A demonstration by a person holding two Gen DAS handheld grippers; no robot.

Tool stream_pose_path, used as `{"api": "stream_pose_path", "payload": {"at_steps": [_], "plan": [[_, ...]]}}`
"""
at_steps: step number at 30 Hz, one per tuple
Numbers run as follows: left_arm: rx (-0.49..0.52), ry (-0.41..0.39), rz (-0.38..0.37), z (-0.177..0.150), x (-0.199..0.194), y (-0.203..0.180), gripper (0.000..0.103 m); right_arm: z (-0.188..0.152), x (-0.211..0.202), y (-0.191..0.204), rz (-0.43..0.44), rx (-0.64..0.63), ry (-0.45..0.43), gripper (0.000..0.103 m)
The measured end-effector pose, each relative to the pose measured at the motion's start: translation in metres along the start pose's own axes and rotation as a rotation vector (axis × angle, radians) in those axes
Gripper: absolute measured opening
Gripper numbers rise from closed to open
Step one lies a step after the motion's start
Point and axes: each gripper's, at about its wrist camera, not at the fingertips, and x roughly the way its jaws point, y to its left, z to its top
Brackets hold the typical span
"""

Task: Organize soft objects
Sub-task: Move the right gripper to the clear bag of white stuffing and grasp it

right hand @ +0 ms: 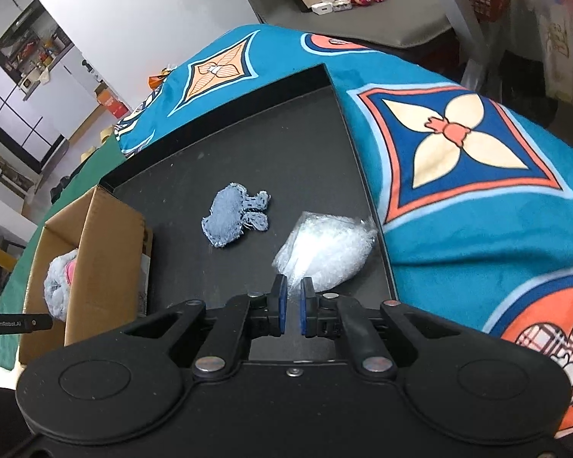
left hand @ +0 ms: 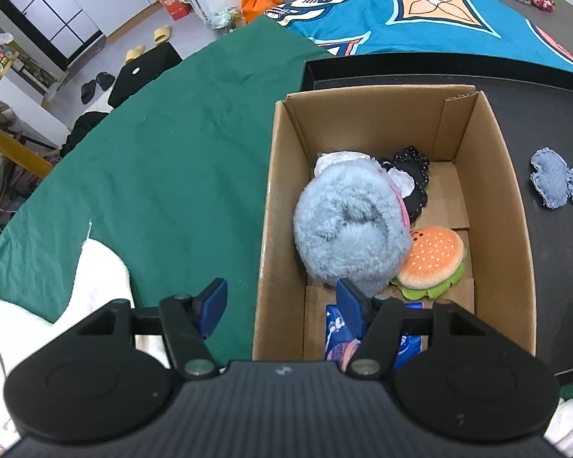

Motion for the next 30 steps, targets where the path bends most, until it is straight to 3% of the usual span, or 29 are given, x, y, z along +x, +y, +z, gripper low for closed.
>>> {"api": "stream_pose_path", "payload": {"at_steps": [2,4,6,13,19,26,27,28,30], "plan": [[0.001,-0.001,0.002,-0.001,-0.001,0.000,0.062,-0.001,0.001,-0.004,-0.001,0.015,-0.004,0.023],[0.001,-0.004,0.006,-0.001,-0.001,0.000,0.062,0.000,0.002,-0.005,0.000,0.028,-0.015,0.058],[0.000,-0.004,0.006,0.000,-0.001,-0.001,0.062,0.002,0.003,-0.007,0.002,0.048,-0.038,0.066],[0.009,-0.001,0.017,0.001,-0.001,-0.004,0.062,0.010,0.014,-0.007,0.042,0.076,-0.037,0.066],[0.008,-0.002,0.026,0.001,-0.003,-0.004,0.062,0.008,0.022,-0.004,0.025,0.049,-0.023,0.067],[0.011,-0.016,0.027,0.000,-0.005,-0.004,0.062,0.002,0.038,0.010,-0.090,-0.089,0.021,0.075],[0.010,-0.017,0.025,-0.001,-0.006,-0.004,0.062,-0.001,0.041,0.011,-0.114,-0.108,0.029,0.067],[0.008,-0.018,0.024,-0.001,-0.006,-0.003,0.062,-0.003,0.043,0.010,-0.127,-0.111,0.038,0.048],[0.004,-0.018,0.020,-0.001,-0.006,-0.002,0.062,-0.006,0.047,0.004,-0.137,-0.094,0.069,0.038]]}}
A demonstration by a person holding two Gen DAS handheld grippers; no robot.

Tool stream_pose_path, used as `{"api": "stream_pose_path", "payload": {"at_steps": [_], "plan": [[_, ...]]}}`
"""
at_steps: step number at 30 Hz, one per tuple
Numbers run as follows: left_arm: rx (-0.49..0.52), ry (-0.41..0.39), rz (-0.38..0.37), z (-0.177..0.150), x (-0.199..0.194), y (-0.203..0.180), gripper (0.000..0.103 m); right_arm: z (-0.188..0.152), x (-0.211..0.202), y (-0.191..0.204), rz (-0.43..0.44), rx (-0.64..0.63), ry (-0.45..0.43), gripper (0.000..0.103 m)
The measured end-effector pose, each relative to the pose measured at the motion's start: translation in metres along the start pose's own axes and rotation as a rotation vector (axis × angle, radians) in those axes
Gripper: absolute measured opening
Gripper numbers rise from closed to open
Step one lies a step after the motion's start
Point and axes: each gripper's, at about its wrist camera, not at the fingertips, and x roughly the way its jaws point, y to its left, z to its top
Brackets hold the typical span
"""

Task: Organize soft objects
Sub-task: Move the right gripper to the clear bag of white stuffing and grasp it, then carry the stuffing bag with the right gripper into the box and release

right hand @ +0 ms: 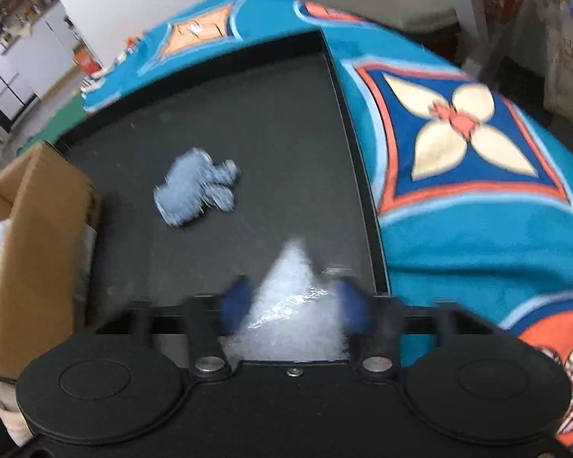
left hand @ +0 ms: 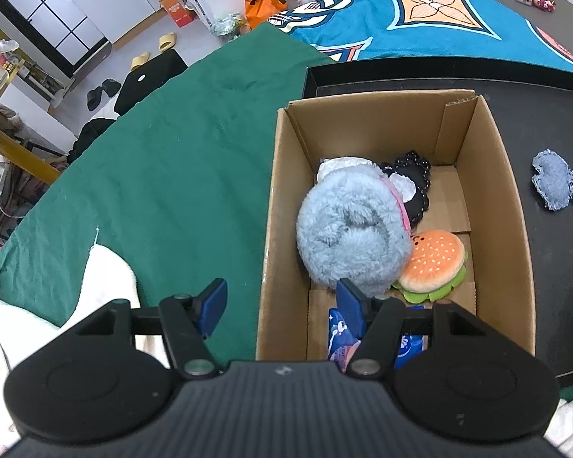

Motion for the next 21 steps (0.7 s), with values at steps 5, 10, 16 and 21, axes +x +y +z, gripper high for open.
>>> {"api": "stream_pose_path", "payload": {"at_steps": [5,10,16,21], "plan": [[-0.004,-0.003,-0.012,-0.001,-0.001,0.002,0.062,0.000,-0.013,0.000,0.007,-0.007,-0.008,0.032],[-0.012,-0.014,-0.027,-0.003,-0.005,0.007,0.062,0.004,-0.026,0.006,0.013,-0.007,-0.032,0.032],[-0.010,0.011,-0.090,-0.002,-0.004,0.015,0.062,0.010,-0.048,0.019,0.030,-0.033,-0.088,0.032],[0.005,0.012,-0.153,-0.003,-0.007,0.022,0.062,0.017,-0.064,0.034,0.054,-0.061,-0.137,0.032]]}}
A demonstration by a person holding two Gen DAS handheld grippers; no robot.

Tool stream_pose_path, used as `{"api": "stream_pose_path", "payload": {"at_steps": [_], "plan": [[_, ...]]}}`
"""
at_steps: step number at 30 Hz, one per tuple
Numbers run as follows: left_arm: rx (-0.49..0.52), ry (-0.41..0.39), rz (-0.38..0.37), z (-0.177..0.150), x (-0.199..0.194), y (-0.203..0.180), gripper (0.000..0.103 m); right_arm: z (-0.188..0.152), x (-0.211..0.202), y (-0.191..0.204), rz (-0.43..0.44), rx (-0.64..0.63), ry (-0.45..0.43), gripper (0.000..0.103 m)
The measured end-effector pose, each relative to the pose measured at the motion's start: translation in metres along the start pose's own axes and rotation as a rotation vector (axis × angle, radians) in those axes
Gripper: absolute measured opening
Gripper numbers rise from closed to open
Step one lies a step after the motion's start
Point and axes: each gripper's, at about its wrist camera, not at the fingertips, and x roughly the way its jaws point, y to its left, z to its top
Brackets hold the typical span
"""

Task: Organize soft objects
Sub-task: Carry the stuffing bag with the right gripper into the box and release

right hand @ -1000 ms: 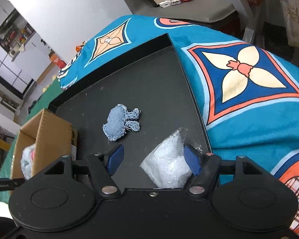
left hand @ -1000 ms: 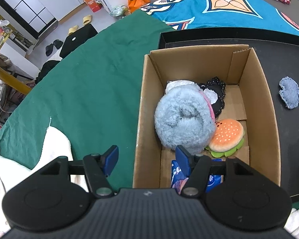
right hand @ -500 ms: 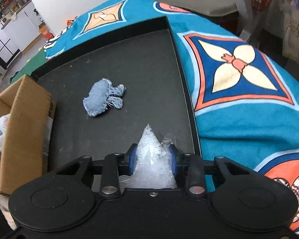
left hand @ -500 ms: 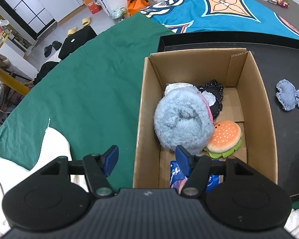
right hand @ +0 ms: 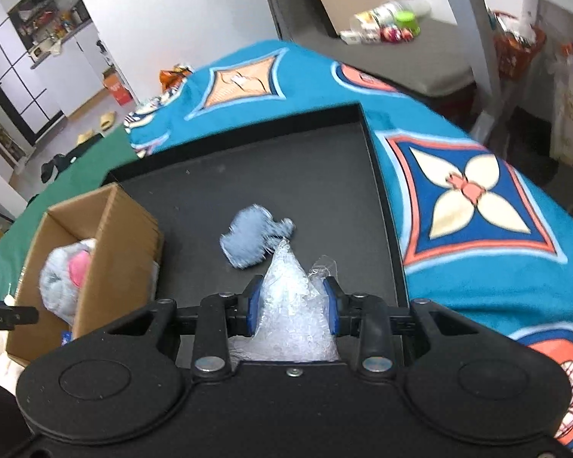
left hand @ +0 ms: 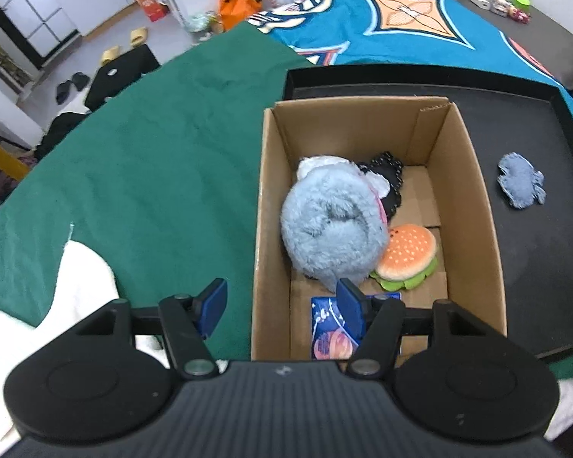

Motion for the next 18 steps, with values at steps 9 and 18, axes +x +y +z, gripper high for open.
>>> {"api": "stream_pose_path", "payload": {"at_steps": [9,18], "plan": [[0.010,0.016,-0.087,-0.002,0.001,0.014,0.061,0.009,-0.018,0.021,0.038,-0.032,-0.104,0.033],[0.011,-0.024,-0.120,-0.007,0.002,0.016,0.058,0.012,-0.024,0.055,0.057,-0.106,-0.130,0.033]]}}
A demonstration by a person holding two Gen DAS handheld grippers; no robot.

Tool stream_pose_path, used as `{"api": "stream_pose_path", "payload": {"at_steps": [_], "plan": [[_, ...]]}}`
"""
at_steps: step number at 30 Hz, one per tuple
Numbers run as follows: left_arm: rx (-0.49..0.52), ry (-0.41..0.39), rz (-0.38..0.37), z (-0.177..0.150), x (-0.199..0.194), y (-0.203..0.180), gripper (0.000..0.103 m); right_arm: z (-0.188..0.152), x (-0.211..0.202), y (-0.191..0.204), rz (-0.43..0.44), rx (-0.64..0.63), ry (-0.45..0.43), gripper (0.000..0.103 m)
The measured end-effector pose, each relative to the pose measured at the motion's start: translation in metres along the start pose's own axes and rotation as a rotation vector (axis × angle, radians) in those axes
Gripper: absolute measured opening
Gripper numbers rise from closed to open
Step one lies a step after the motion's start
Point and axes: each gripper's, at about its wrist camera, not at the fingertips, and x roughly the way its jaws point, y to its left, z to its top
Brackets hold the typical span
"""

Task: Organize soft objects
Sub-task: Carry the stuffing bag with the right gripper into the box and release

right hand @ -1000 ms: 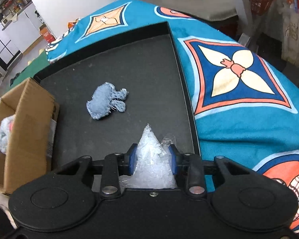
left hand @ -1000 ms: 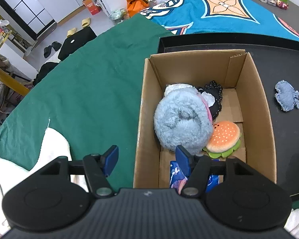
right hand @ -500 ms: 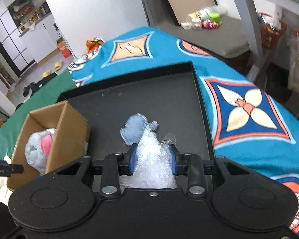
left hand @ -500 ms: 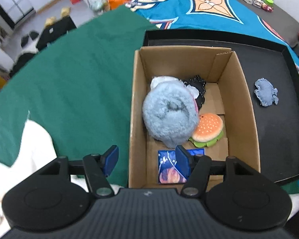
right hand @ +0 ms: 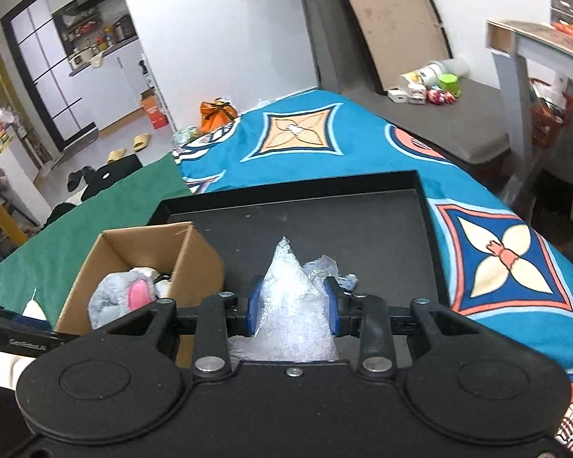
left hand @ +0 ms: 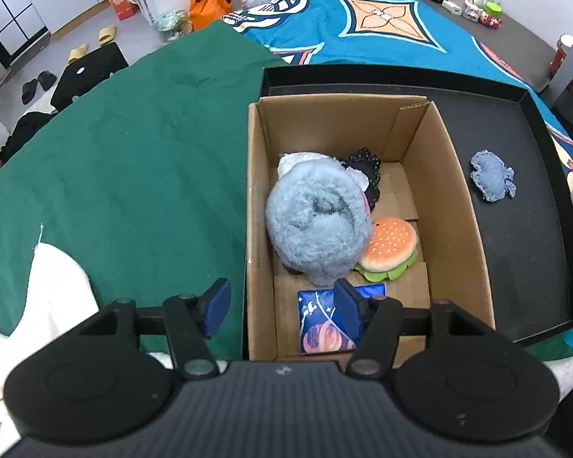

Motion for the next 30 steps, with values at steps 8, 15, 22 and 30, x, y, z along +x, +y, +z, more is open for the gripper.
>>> {"api": "stream_pose_path", "payload": {"at_steps": [8,15,22,30], "plan": [[-0.043,-0.002,-0.022,-0.001,0.005,0.011,0.053,0.007,-0.005,0.035,0.030,-0.051,-0.012,0.033],[-0.059,0.033,-0.060,-0.001,0.015,0.018,0.039,0.010,-0.008,0.070,0.068,-0.117,-0.011,0.033],[-0.086,0.075,-0.068,-0.002,0.027,0.027,0.016,0.013,0.000,0.098,0.096,-0.133,-0.009,0.033],[-0.109,0.069,-0.065,-0.003,0.030,0.033,0.008,0.021,0.013,0.123,0.104,-0.170,-0.014,0.033]]}}
